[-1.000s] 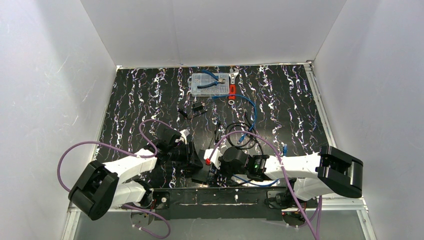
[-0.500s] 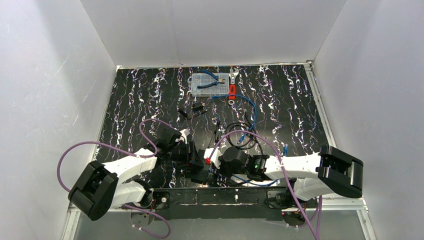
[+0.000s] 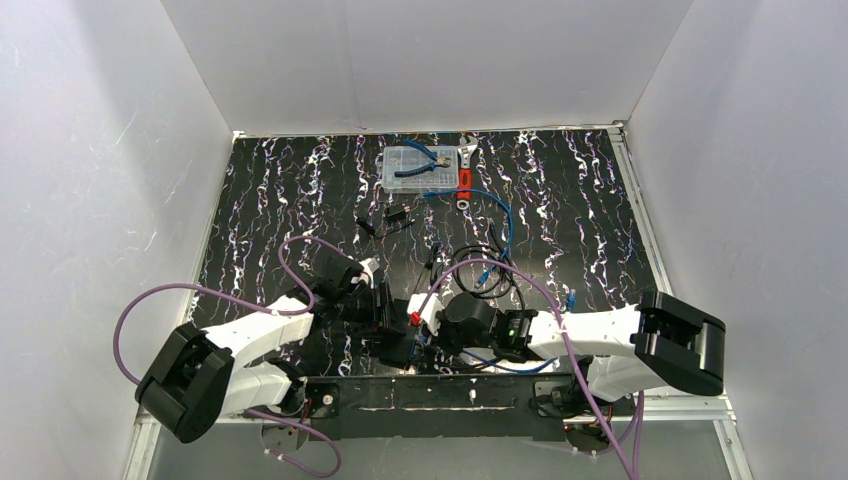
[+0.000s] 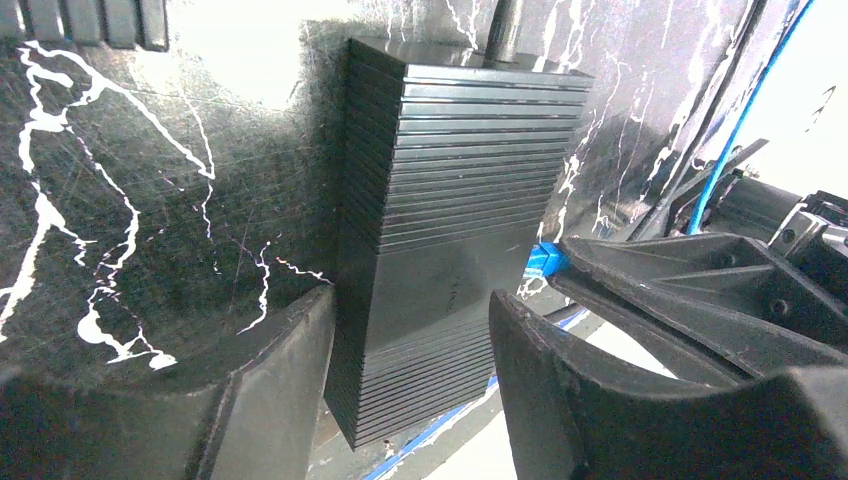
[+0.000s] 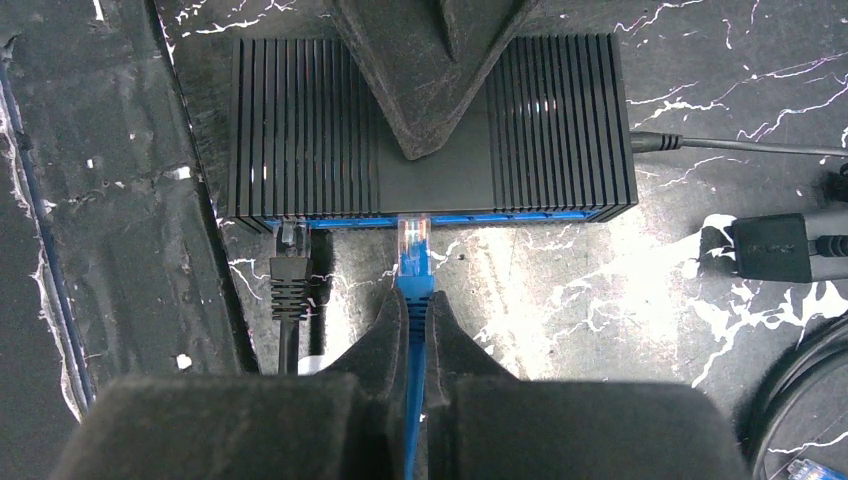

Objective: Insert the plug into the switch port
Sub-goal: Insert the connector into the switch port.

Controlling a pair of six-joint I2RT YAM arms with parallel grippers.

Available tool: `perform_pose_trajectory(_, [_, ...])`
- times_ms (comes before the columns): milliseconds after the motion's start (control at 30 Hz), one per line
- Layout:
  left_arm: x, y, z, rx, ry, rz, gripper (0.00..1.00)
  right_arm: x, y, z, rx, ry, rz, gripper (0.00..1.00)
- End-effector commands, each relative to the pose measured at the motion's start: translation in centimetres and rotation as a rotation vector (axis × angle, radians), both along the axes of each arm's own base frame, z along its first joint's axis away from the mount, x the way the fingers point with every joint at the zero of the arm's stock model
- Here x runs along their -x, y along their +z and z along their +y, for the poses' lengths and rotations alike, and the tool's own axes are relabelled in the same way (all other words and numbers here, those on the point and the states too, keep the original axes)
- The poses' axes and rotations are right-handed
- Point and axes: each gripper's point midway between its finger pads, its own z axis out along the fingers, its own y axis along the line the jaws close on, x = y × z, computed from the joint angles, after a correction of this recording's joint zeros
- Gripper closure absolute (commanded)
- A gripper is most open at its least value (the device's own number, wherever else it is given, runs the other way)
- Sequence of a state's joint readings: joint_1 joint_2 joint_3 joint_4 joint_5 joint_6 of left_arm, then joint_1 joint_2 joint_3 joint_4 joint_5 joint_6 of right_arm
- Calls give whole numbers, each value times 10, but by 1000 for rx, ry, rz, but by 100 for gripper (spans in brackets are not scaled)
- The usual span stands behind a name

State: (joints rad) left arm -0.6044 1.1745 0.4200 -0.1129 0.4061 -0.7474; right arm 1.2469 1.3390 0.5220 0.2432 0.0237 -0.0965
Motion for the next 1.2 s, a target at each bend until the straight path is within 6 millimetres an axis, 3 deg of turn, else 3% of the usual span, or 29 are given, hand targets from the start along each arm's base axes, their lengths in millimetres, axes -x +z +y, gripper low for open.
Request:
perform_pose_trajectory(0, [9,-10,17,-96,-5,19,43,-2,32,32,-138,-2,4,99])
perform_pose_trajectory(233, [9,-11,22,-118,1,6,42,5,29,37,-149,14,52,99])
perform_pose_trajectory(600, [11,-12,27,-132,11,-3,43,0,32,35,-181,-35,119,99])
perform_pose_trajectory(1167, [15,-13,26,-108,13,10,45,1,25,55,-194,-66,236,99])
